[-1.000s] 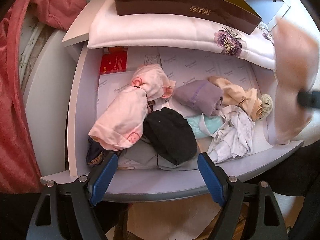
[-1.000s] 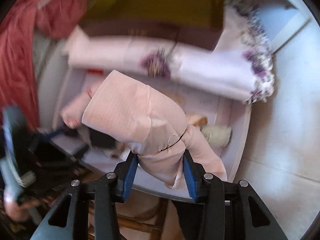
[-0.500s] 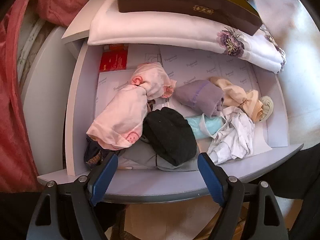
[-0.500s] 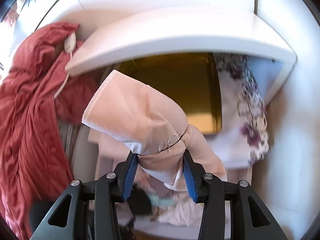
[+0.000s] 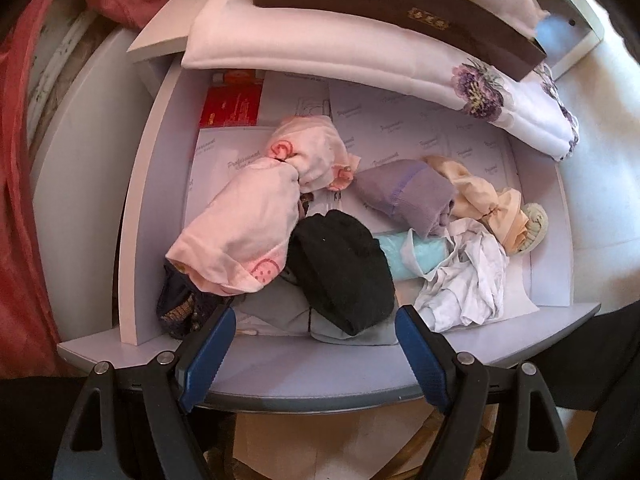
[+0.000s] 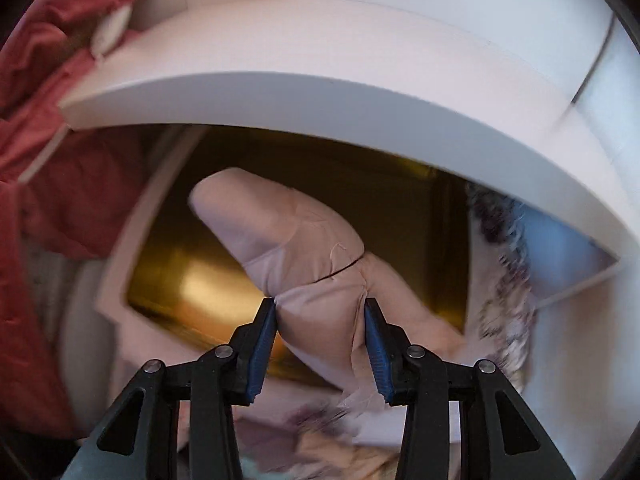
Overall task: Organize soft objects
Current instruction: 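Carry the pale pink garment into the gold tray and open the right tool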
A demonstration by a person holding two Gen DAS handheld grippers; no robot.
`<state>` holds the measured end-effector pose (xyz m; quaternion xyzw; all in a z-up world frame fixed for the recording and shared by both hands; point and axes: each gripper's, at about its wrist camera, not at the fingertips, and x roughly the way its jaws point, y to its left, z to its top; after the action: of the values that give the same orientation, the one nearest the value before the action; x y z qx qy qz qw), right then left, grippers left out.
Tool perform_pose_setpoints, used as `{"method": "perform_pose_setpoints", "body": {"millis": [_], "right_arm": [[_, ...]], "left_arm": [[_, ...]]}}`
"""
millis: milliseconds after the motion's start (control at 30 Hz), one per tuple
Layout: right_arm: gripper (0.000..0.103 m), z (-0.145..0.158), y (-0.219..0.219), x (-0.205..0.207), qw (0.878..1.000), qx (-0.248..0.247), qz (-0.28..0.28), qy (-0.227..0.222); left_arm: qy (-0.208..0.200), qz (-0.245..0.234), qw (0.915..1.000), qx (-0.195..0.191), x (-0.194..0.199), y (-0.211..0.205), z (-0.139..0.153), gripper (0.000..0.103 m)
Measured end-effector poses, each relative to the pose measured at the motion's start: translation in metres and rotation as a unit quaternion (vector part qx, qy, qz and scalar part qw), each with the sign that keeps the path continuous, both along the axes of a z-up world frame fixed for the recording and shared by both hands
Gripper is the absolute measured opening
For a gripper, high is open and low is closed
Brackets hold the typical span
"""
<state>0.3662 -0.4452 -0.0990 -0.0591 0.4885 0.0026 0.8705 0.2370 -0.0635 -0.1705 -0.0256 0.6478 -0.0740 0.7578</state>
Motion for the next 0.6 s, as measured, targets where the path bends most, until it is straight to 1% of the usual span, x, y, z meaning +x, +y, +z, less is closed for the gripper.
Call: {"method": "perform_pose_setpoints", "body": {"millis": [33, 133, 200, 300, 333, 400, 433, 500, 600], "right_arm": [[0.042, -0.003, -0.004, 0.002, 1.0, -0.005, -0.013, -0.005], [0.041, -0.013, -0.013, 0.011, 0.998, -0.041, -0.048, -0.02], [0.041, -0.018, -0.02, 0.014, 0.996, -0.054, -0.07, -0.032], [0.041, -0.03, -0.023, 0.021, 0.992, -0.075, -0.093, -0.027], [0.042, -0.036, -0.024, 0.024, 0.992, -0.083, -0.095, -0.022], [0.044, -0.039, -0.024, 0.023, 0.99, -0.102, -0.093, -0.028], [0.046, -0.04, -0.024, 0.023, 0.99, -0.106, -0.088, -0.029], [0.048, -0.038, -0.025, 0.022, 0.991, -0.098, -0.082, -0.03], [0.06, -0.034, -0.029, 0.019, 0.993, -0.087, -0.078, -0.036]], "left_arm": [[0.0, 0.002, 1.0, -0.002, 0.0, 0.0, 0.0, 0.083], [-0.002, 0.001, 1.0, 0.0, 0.0, -0.002, 0.0, 0.083], [-0.001, -0.001, 1.0, -0.002, -0.001, -0.002, -0.001, 0.083], [0.002, -0.005, 1.0, 0.002, -0.001, -0.004, -0.003, 0.083], [0.004, -0.006, 1.0, 0.002, -0.002, -0.004, -0.004, 0.083], [0.004, -0.005, 1.0, 0.003, -0.002, -0.004, -0.005, 0.083], [0.004, -0.006, 1.0, 0.004, -0.001, -0.005, -0.005, 0.083], [0.006, -0.007, 0.9999, 0.005, -0.002, -0.006, -0.007, 0.083], [0.006, -0.012, 0.9999, 0.008, -0.002, -0.009, -0.008, 0.083]]}}
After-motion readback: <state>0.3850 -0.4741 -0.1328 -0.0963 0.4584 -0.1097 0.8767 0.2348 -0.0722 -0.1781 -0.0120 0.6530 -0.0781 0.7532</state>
